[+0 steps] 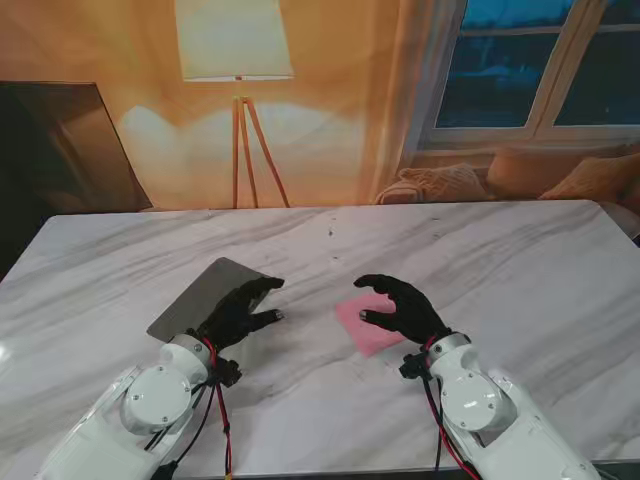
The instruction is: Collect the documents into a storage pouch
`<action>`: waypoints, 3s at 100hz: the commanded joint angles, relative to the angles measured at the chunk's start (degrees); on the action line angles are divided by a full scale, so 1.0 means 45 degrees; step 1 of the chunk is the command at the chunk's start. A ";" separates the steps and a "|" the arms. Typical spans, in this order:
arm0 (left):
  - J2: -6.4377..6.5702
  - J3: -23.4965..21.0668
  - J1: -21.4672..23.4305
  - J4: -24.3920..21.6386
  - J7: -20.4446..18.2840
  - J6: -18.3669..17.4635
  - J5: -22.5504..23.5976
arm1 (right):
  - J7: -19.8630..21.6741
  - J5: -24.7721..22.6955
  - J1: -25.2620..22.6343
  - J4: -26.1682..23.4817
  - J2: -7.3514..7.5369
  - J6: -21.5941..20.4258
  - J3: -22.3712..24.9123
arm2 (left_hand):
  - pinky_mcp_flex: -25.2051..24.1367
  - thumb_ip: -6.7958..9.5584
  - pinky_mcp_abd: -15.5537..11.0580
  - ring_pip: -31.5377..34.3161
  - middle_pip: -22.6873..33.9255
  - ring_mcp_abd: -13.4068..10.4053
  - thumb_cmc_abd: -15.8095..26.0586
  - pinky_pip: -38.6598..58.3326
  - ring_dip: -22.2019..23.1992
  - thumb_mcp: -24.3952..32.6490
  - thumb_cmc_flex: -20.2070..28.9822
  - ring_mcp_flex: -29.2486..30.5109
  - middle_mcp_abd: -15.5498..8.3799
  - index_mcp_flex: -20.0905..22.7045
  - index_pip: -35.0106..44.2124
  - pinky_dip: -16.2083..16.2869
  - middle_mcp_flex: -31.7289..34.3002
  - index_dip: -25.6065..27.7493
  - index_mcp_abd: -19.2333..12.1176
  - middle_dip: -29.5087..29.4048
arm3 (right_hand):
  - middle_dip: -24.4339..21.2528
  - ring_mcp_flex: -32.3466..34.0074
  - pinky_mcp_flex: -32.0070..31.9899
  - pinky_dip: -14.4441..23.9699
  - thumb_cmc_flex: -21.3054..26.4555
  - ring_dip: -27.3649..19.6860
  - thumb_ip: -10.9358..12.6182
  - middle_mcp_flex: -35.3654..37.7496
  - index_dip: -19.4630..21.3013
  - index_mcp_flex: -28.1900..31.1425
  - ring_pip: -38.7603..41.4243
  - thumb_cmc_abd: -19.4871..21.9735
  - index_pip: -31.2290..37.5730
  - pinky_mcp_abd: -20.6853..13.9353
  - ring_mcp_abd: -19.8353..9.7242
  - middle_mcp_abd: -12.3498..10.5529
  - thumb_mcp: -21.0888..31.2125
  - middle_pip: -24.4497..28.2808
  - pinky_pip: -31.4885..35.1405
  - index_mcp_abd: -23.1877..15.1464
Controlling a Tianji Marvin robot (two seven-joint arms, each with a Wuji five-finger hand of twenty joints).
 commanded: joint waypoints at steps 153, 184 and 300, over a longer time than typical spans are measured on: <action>0.0565 0.0117 -0.1847 0.1963 -0.1563 0.3011 0.3916 | 0.0481 0.0298 -0.0370 -0.0562 0.0036 0.0004 0.0189 | -0.0075 0.0103 -0.0381 0.0018 -0.0758 0.0515 -0.0260 0.0812 0.0797 -0.1109 -0.0720 -0.1309 0.0615 -0.2021 -0.1330 0.1537 -0.1667 -0.0255 -0.0099 -0.0032 | -0.0048 -0.0240 -0.0134 0.0215 -0.0228 -0.0060 -0.0031 -0.0652 0.0293 -0.0284 -0.0090 0.0309 -0.0334 -0.0530 -0.0290 -0.0054 -0.0177 0.0086 0.0047 -0.0036; 0.0575 0.1191 -0.2830 0.3031 -0.1577 0.3360 0.4464 | 0.0459 0.0287 -0.0435 -0.0600 0.0040 -0.0054 0.0291 | -0.0231 0.0156 -0.0613 0.0815 -0.1478 0.0504 -0.0549 0.0992 0.1821 -0.0245 -0.0695 -0.1533 0.0808 -0.3400 -0.2535 0.2749 -0.2025 -0.0419 0.0391 0.0563 | -0.0048 -0.0228 -0.0122 0.0230 -0.0239 -0.0056 -0.0017 -0.0651 0.0302 -0.0269 -0.0096 0.0348 -0.0337 -0.0526 -0.0291 -0.0019 -0.0212 0.0102 0.0047 -0.0020; 0.0534 0.4497 -0.5165 0.5600 -0.1567 0.3939 0.5580 | 0.0557 0.0354 -0.0462 -0.0715 0.0049 0.0139 0.0283 | -0.0881 -0.0210 -0.1233 0.8879 0.2352 0.1581 -0.1737 1.2786 0.7379 0.1403 -0.1104 -0.0701 0.1876 -0.3422 -0.2965 0.1288 -0.1797 0.0773 0.1846 0.6161 | 0.0023 -0.0128 -0.0065 0.0282 -0.0240 0.0025 0.0001 -0.0660 0.0327 -0.0229 -0.0017 0.0404 -0.0331 -0.0459 -0.0224 0.0074 -0.0248 0.0201 0.0095 0.0002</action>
